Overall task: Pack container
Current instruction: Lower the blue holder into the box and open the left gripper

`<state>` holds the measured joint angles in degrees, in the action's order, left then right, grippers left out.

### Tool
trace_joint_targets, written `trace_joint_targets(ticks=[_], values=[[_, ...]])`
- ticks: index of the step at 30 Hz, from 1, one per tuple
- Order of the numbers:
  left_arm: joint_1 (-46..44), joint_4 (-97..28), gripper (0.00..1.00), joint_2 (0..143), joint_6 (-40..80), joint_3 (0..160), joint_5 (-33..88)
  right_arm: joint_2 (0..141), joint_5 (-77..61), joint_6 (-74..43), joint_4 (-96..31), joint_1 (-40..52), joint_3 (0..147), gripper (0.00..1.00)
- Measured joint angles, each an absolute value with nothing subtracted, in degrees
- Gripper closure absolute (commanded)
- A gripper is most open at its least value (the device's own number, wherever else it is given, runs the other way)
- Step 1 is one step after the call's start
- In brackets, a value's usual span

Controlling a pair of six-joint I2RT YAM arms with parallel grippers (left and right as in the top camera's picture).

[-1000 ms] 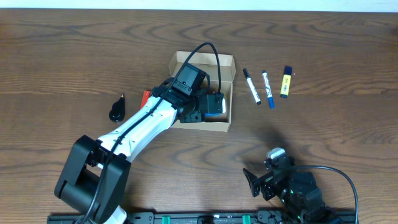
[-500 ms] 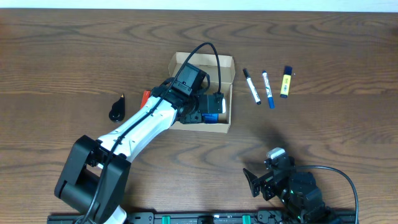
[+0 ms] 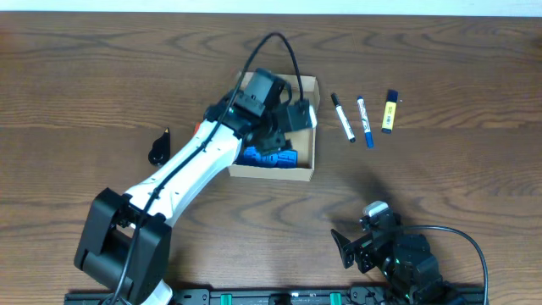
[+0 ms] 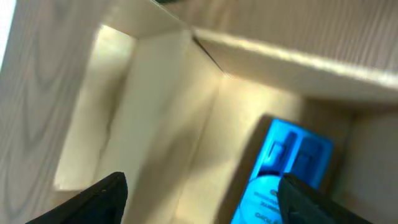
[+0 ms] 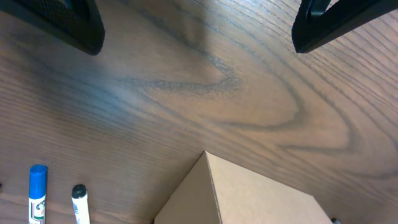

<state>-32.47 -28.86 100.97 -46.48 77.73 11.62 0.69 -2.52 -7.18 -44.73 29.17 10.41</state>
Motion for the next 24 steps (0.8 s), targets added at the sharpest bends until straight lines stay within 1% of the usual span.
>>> trace_joint_targets(ticks=[3, 5, 9, 12, 16, 24], values=[[-32.47, -33.82, 0.22, 100.05, -41.93, 81.56, 11.57, 0.69, -2.52, -7.18, -44.75, 29.17, 10.41, 0.01], [-32.47, -37.1, 0.25, 99.09, -39.38, 83.57, 11.6, 0.69, -2.52, -7.18, -44.75, 29.17, 10.41, 0.01], [-32.47, -42.78, 0.27, 95.33, -33.71, 86.48, 11.62, 0.69, -2.52, -7.18, -44.73, 29.17, 10.41, 0.01], [-32.47, -47.13, 0.33, 91.39, -29.32, 87.31, 11.6, 0.69, -2.52, -7.18, -44.73, 29.17, 10.41, 0.01], [-32.47, -53.34, 0.37, 86.59, -23.7, 87.42, 9.63, 0.69, -2.52, -7.18, -44.73, 29.17, 10.41, 0.01], [-32.47, -64.4, 0.38, 78.41, -15.07, 87.42, 2.52, 0.69, -2.52, -7.18, -44.73, 29.17, 10.41, 0.01]])
